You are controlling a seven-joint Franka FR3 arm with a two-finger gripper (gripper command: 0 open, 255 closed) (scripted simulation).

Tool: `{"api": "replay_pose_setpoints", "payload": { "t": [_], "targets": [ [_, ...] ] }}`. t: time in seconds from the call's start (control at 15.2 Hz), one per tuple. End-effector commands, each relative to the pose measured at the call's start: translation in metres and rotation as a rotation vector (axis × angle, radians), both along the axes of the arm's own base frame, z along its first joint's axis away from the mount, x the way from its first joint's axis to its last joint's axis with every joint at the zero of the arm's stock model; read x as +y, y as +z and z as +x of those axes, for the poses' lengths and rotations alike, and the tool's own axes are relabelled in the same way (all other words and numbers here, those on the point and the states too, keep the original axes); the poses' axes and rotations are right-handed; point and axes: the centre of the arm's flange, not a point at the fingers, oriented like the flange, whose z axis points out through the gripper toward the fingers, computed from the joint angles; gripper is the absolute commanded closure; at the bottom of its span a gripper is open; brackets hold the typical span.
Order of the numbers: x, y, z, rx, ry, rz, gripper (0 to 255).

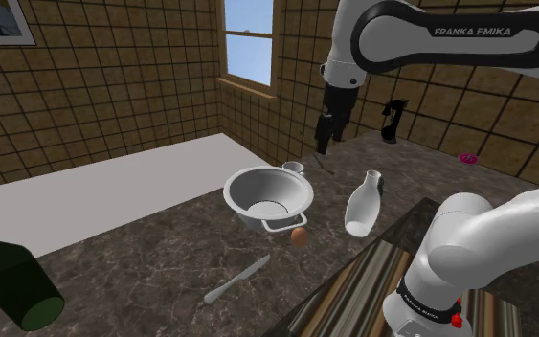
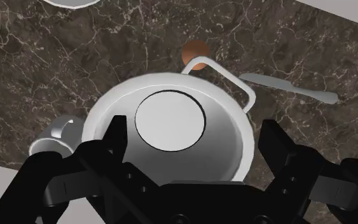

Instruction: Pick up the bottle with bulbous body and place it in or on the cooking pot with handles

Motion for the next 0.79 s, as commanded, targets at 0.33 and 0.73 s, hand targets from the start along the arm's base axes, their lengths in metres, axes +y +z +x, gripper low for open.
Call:
{"api": "replay_pose_setpoints", "payload": {
  "t": [0.33,0.73],
  "targets": [
    [-0.05,-0.031,-0.034,-0.019,0.001,0.006,0],
    [-0.11,-0.07,-0.074,-0.041,0.002,0.014,0]
  ]
}}
